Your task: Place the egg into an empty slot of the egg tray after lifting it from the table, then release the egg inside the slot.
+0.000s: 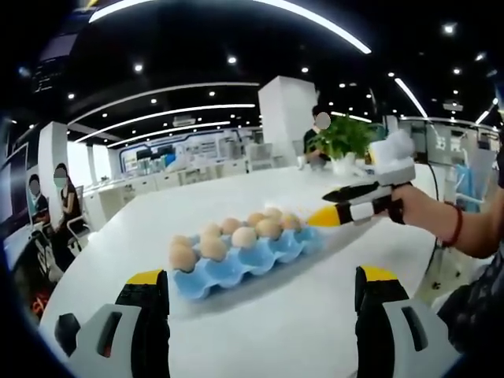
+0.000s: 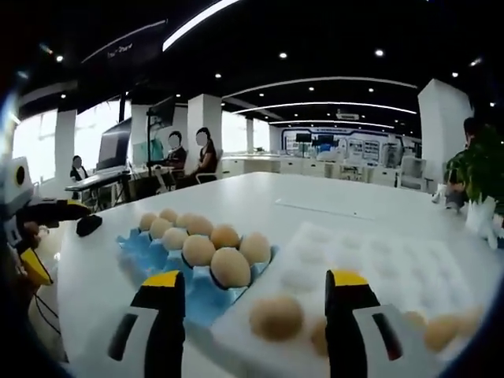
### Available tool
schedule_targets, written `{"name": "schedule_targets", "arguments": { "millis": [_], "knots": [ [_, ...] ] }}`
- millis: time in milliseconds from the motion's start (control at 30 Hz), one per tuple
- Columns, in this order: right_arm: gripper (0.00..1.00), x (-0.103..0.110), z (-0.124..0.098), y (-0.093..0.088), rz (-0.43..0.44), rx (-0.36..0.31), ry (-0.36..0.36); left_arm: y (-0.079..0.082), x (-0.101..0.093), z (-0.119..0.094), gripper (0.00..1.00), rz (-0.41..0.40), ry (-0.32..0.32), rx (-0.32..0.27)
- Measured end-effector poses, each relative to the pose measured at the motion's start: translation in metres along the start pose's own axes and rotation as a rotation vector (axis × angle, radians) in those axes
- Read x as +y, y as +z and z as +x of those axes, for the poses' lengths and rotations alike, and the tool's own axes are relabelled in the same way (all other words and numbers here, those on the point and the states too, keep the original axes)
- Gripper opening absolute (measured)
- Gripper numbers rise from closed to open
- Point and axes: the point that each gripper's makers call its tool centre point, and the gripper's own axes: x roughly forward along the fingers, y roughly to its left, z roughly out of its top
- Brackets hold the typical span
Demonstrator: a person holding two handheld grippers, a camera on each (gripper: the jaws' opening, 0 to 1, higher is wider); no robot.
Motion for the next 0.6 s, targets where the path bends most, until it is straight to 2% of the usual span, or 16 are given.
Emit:
{"name": "schedule_targets", "arguments": {
  "millis": [167, 400, 600],
  "knots": [
    [0.68, -0.0025, -0.0041, 0.0039, 0.019, -0.048, -0.029, -0.003, 0.0016, 0.0002, 1.0, 0.004, 0.002, 0.013],
    [0.62, 0.0052, -0.0052, 0.0012, 0.027, -0.064, -0.044, -0.0059, 0.0013, 0.0, 1.0, 0.003, 0.001, 0.021],
    [0.58, 0.005, -0.0058, -0.0022, 0.013, -0.084, -0.148, -0.0073, -0.0011, 0.0002, 1.0, 0.015, -0.008, 0.031]
  ]
}}
